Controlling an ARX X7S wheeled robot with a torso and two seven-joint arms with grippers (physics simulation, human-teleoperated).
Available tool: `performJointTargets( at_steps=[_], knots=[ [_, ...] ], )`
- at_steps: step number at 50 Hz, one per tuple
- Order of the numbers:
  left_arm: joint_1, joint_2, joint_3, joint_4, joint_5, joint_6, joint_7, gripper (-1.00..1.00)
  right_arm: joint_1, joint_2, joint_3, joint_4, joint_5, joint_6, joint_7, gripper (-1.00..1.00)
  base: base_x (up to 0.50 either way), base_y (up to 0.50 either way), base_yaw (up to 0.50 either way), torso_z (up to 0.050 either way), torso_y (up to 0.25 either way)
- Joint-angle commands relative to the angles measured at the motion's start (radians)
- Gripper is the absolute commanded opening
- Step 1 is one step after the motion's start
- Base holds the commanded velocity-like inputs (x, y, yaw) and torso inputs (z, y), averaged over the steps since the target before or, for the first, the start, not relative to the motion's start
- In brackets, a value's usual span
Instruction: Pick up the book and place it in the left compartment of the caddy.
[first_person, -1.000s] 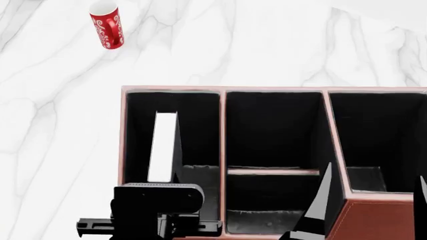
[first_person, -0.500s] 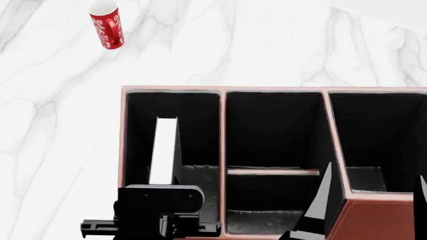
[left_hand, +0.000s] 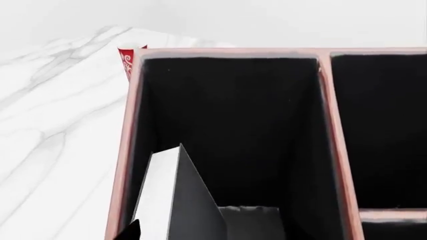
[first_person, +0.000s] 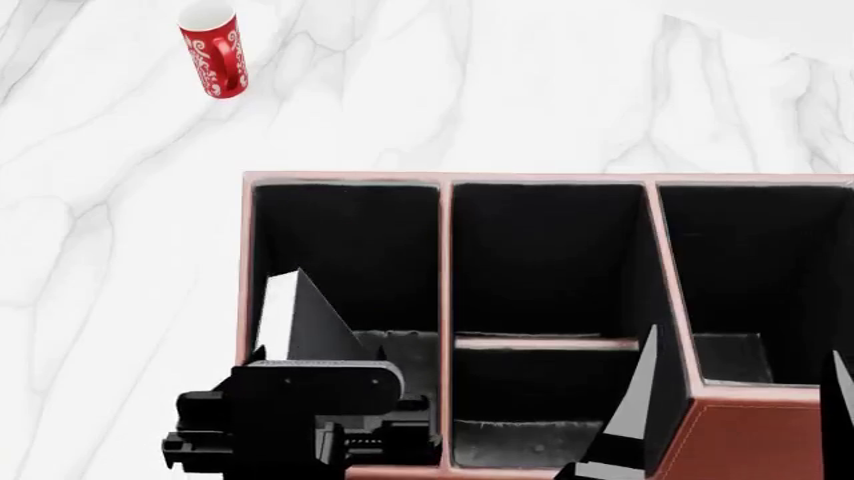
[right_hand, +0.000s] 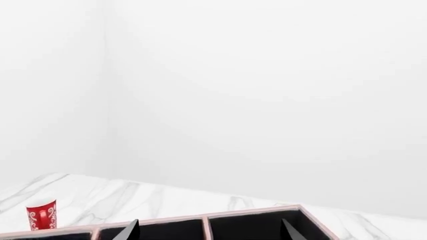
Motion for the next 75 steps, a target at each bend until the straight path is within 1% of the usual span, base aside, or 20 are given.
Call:
performJointTargets(
  at_steps=[1,14,21,29,35,36,39,42,45,48,49,54,55,59,61,68,69,75],
  knots=[
    [-0.001,-0.003,-0.002,0.008,-0.005,0.000,0.000,1.00,0.002,0.002,-0.004,0.001,0.000,0.000,0.002,1.00,0.00,0.00,0.00,0.000,0.000],
    [-0.005,-0.008,-0.001,0.027,-0.010,-0.007,-0.007,1.00,0.001,0.004,-0.007,0.002,0.000,-0.003,0.004,1.00,0.00,0.00,0.00,0.000,0.000],
    [-0.006,-0.022,-0.003,0.077,-0.023,-0.025,-0.026,1.00,0.001,0.006,-0.008,0.001,0.001,-0.003,0.005,1.00,0.00,0.00,0.00,0.000,0.000],
    [-0.012,-0.080,-0.011,0.274,-0.067,-0.062,-0.060,1.00,0.007,0.006,-0.015,0.000,-0.001,0.002,0.007,1.00,0.00,0.00,0.00,0.000,0.000],
    [-0.026,-0.145,-0.024,0.451,-0.096,-0.086,-0.086,1.00,0.010,0.006,-0.021,0.004,-0.002,0.003,0.007,1.00,0.00,0.00,0.00,0.000,0.000],
    [-0.033,-0.168,-0.026,0.498,-0.104,-0.103,-0.098,1.00,0.011,0.006,-0.024,0.003,-0.003,0.006,0.008,1.00,0.00,0.00,0.00,0.000,0.000],
    [-0.033,-0.209,-0.034,0.572,-0.109,-0.086,-0.077,1.00,0.011,0.007,-0.026,0.002,-0.005,0.006,0.008,1.00,0.00,0.00,0.00,0.000,0.000],
    [-0.028,-0.244,-0.036,0.611,-0.108,-0.072,-0.053,1.00,0.009,0.007,-0.027,0.002,-0.005,0.004,0.008,1.00,0.00,0.00,0.00,0.000,0.000],
    [-0.014,-0.291,-0.048,0.646,-0.092,-0.059,-0.056,1.00,0.011,0.008,-0.029,0.000,-0.006,0.008,0.010,1.00,0.00,0.00,0.00,0.000,0.000],
    [0.012,-0.332,-0.065,0.664,-0.081,-0.026,-0.048,1.00,0.012,0.008,-0.030,0.002,-0.007,0.007,0.010,1.00,0.00,0.00,0.00,0.000,0.000],
    [0.027,-0.357,-0.079,0.673,-0.082,-0.018,-0.059,1.00,0.012,0.008,-0.031,0.004,-0.008,0.005,0.010,1.00,0.00,0.00,0.00,0.000,0.000],
    [0.069,-0.418,-0.113,0.688,-0.062,0.020,-0.076,1.00,0.010,0.009,-0.031,0.005,-0.010,0.004,0.012,1.00,0.00,0.00,0.00,0.000,0.000],
    [0.089,-0.447,-0.128,0.694,-0.050,0.039,-0.083,1.00,0.008,0.010,-0.029,0.004,-0.011,0.006,0.015,1.00,0.00,0.00,0.00,0.000,0.000],
    [0.147,-0.505,-0.160,0.701,-0.034,0.093,-0.093,1.00,0.007,0.014,-0.020,0.001,-0.010,0.014,0.024,1.00,0.00,0.00,0.00,0.000,0.000],
    [0.179,-0.543,-0.192,0.711,-0.034,0.128,-0.110,1.00,0.003,0.014,-0.015,0.005,-0.015,0.012,0.028,1.00,0.00,0.00,0.00,0.000,0.000],
    [0.213,-0.631,-0.273,0.731,-0.051,0.172,-0.157,1.00,0.004,0.018,-0.001,-0.002,-0.027,0.037,0.056,1.00,0.00,0.00,0.00,0.000,0.000],
    [0.218,-0.657,-0.295,0.739,-0.054,0.175,-0.178,1.00,0.001,0.022,0.010,-0.009,-0.021,0.054,0.065,1.00,0.00,0.00,0.00,0.000,0.000],
    [0.255,-0.702,-0.344,0.724,-0.073,0.222,-0.190,1.00,-0.020,0.032,0.050,-0.033,-0.014,0.067,0.092,1.00,0.00,0.00,0.00,0.000,0.000]
  ],
)
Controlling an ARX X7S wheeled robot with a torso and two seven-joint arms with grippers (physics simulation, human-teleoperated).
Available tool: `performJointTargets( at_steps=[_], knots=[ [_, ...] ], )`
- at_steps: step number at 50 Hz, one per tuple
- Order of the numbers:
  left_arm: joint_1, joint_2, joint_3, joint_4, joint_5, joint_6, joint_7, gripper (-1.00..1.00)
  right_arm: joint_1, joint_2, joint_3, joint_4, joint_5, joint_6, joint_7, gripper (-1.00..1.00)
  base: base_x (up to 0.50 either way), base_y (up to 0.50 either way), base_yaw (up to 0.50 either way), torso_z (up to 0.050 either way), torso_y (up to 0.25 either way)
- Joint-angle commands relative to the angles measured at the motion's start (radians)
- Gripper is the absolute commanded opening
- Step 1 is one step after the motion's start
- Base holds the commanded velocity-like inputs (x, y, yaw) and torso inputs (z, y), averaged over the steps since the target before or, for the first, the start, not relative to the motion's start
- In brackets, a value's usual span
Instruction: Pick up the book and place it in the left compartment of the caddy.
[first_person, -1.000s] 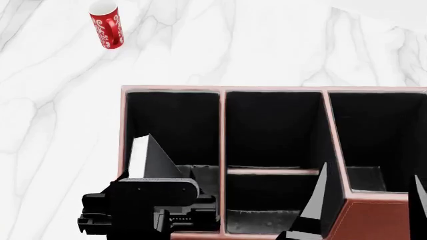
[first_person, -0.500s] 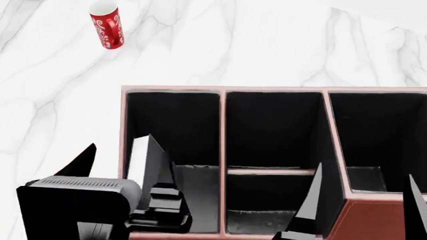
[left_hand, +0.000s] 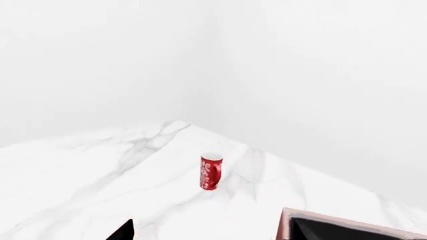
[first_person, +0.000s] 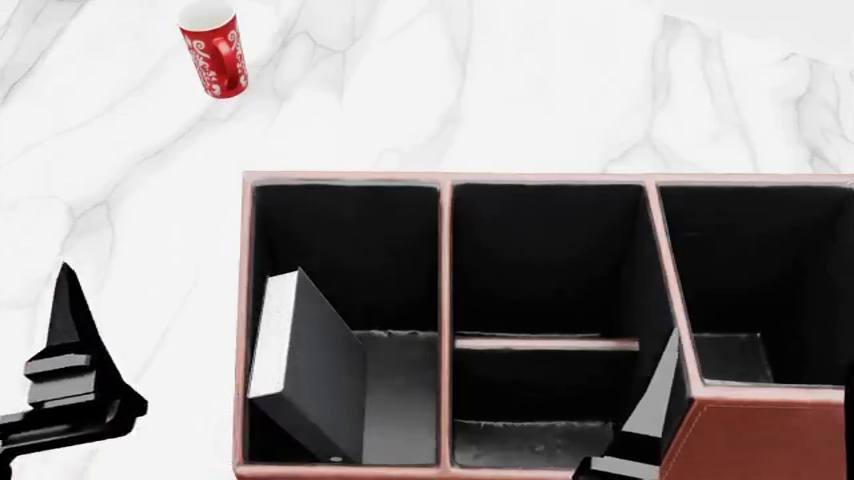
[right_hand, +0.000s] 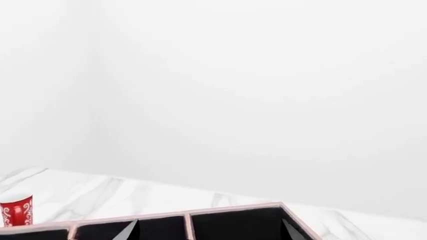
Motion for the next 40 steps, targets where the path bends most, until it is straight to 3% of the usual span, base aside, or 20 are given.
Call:
performJointTargets(
  at_steps=[1,40],
  knots=[
    [0.092,-0.137,-0.124,0.002,-0.021,0.114,-0.046,1.00,-0.026,0.018,0.060,-0.038,0.006,0.042,0.051,1.00,0.00,0.00,0.00,0.000,0.000],
    [0.543,-0.442,-0.491,-0.053,-0.085,0.541,-0.189,1.00,-0.252,0.049,0.385,-0.117,0.107,-0.028,0.111,1.00,0.00,0.00,0.00,0.000,0.000]
  ],
)
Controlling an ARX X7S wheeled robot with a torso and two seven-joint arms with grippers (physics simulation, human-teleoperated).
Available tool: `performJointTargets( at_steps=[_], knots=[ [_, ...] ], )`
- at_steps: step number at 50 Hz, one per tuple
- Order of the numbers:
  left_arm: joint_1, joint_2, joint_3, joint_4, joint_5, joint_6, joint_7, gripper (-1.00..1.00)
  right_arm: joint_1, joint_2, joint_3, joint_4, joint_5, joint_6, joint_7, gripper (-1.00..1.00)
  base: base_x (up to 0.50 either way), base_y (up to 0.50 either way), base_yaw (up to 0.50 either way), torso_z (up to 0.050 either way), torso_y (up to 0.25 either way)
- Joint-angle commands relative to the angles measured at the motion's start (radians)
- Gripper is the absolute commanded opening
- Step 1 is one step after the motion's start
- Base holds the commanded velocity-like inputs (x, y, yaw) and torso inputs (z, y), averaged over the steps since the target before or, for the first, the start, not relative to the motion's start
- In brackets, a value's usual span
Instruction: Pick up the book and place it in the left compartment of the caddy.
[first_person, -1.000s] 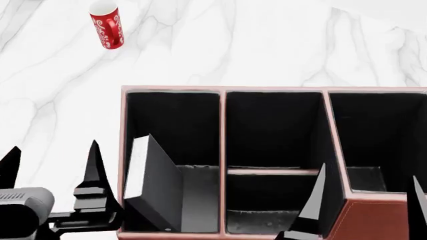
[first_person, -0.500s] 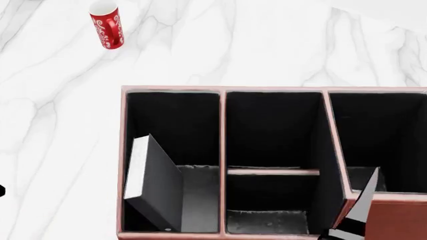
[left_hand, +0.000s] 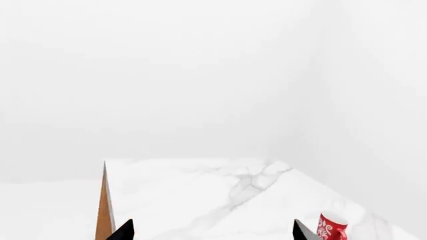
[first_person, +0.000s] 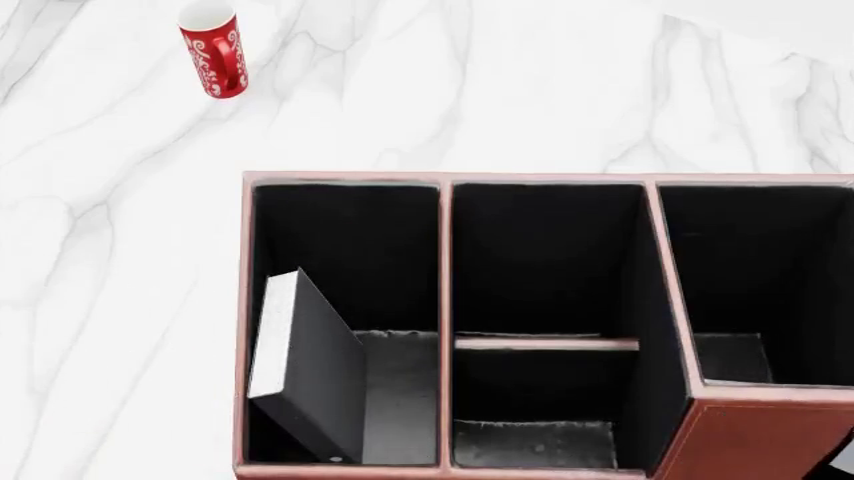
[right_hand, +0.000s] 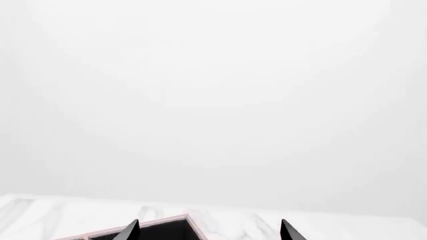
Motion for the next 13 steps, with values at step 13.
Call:
performJointTargets(
  at_steps=[13],
  knots=[
    [0.184,-0.087,-0.144,-0.009,-0.019,0.144,-0.056,1.00,-0.103,0.000,0.139,-0.030,0.044,-0.046,0.013,1.00,0.00,0.00,0.00,0.000,0.000]
  ],
)
